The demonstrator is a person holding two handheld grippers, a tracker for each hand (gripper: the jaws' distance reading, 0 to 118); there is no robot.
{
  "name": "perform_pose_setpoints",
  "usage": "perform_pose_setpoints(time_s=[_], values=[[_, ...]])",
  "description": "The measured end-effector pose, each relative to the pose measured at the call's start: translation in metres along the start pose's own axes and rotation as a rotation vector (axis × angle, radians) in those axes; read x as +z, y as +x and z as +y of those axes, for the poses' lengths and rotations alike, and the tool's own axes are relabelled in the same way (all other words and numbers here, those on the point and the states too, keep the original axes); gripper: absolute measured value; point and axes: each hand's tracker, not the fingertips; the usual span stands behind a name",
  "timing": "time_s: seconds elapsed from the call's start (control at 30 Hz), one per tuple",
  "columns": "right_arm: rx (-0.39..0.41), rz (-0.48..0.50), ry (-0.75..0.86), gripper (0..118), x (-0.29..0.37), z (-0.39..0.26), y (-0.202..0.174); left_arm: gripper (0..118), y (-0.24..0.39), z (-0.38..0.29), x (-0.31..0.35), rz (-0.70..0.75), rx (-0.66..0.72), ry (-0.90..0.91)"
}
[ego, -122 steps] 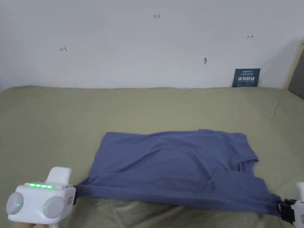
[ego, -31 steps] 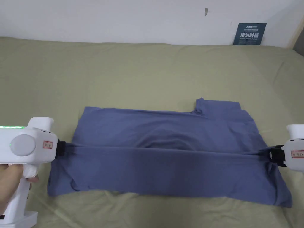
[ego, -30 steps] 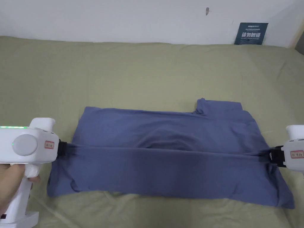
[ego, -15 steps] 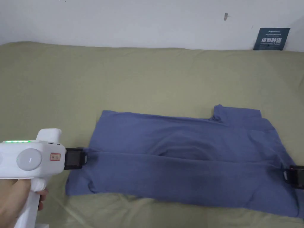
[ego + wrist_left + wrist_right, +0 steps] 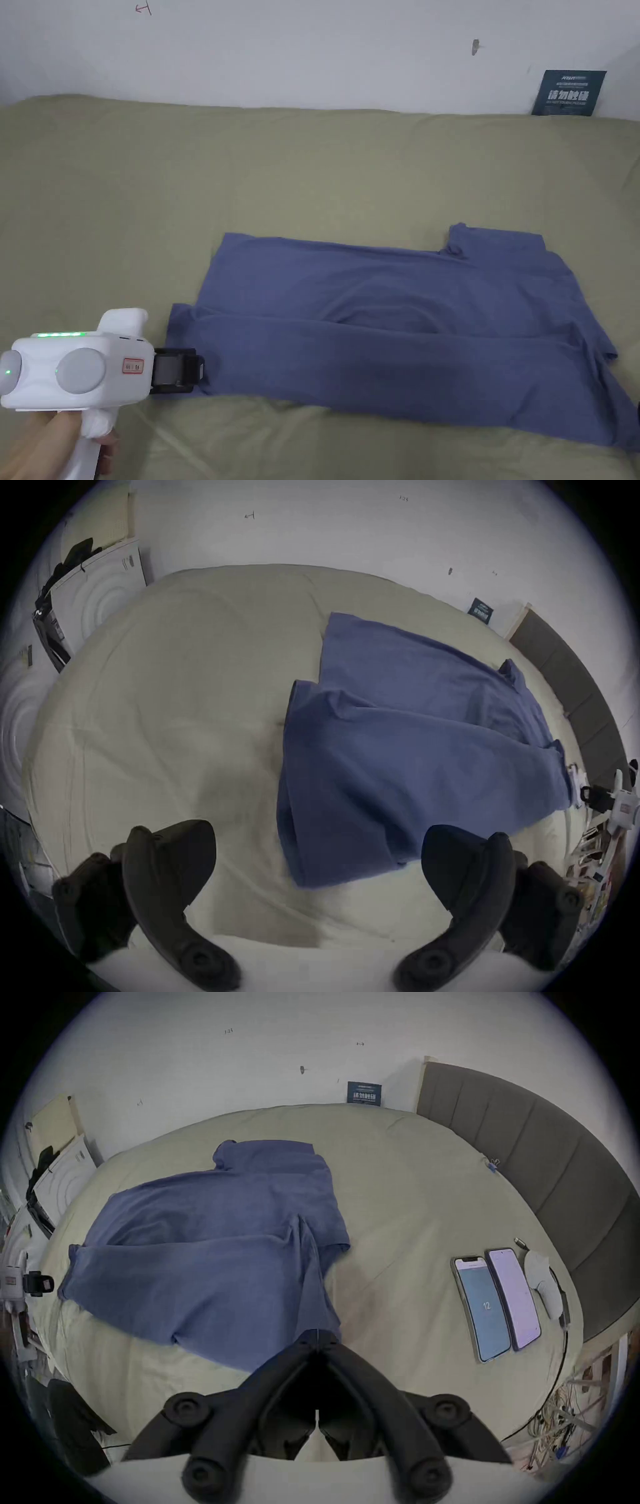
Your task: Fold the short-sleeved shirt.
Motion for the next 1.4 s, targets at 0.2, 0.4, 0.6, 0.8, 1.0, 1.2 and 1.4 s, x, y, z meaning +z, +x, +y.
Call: perform_pose_setpoints(time_s=[0.2,0.4,0.6,0.8,1.0,1.2,1.4], values=[[0.024,-0.005,-0.024,0,-0.010,-0.004,-0.003,73,0.009,-0.002,-0.027,0.068,-0.077,-0.045],[0.004,0.011,-0.039,76,-0.020,-0.003,0.005,6,0.014,0.000,-0.011,-0.003,-0.061,-0.015],[0.019,0.033,-0.092,104,-0.049,-0.002,0.004,6,0.023,-0.001,-0.008,0.007,-0.073,-0.012],[-0.023,0.035,-0.096,11,-0.057,-0.008,0.007,6,0.028,-0.002,0.002,0.019,-0.080,-0.008],[0.021,0.032,-0.033,11,-0.017,-0.012,0.004,6,0.029,-0.002,0.032,0.032,-0.094,0.022],[0.031,0.059,-0.010,11,0.039,-0.051,0.008,6,0.008,-0.046,0.078,0.001,-0.076,0.007],[0.016,0.084,-0.045,11,0.068,-0.112,0.003,6,-0.012,-0.112,0.106,-0.023,-0.026,-0.016]])
